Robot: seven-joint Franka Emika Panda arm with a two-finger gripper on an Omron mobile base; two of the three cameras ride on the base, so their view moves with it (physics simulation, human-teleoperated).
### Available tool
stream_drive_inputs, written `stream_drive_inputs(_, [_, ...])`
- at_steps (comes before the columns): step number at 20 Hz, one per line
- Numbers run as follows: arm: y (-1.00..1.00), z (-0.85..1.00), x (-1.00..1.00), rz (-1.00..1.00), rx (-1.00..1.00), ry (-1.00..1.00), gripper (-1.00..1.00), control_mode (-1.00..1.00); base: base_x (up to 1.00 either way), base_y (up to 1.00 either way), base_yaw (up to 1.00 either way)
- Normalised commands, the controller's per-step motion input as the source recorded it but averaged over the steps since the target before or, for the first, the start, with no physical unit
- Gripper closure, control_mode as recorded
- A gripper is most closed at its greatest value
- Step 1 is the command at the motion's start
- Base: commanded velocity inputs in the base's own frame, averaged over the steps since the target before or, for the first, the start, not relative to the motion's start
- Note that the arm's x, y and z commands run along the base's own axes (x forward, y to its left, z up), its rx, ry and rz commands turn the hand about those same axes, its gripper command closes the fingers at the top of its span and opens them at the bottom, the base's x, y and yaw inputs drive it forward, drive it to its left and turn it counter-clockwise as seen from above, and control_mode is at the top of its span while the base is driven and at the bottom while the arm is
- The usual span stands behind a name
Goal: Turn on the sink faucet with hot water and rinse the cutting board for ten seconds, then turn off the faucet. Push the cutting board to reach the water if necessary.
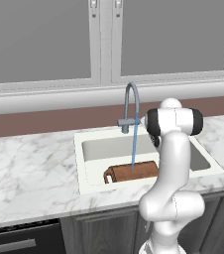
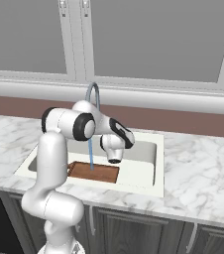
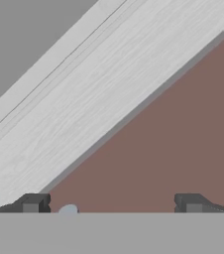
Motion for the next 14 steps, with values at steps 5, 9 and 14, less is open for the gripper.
stream_drive_inputs(5, [0.00, -0.05, 0.00, 0.06, -0.02, 0.00, -1.00, -1.00, 0.00, 0.00, 0.00])
stream_drive_inputs(9, [0.00, 0.00, 0.00, 0.06, -0.02, 0.00, -1.00, -1.00, 0.00, 0.00, 0.00])
stream_drive_inputs(14, [0.03, 0.00, 0.00, 0.05, -0.03, 0.00, -1.00, -1.00, 0.00, 0.00, 0.00])
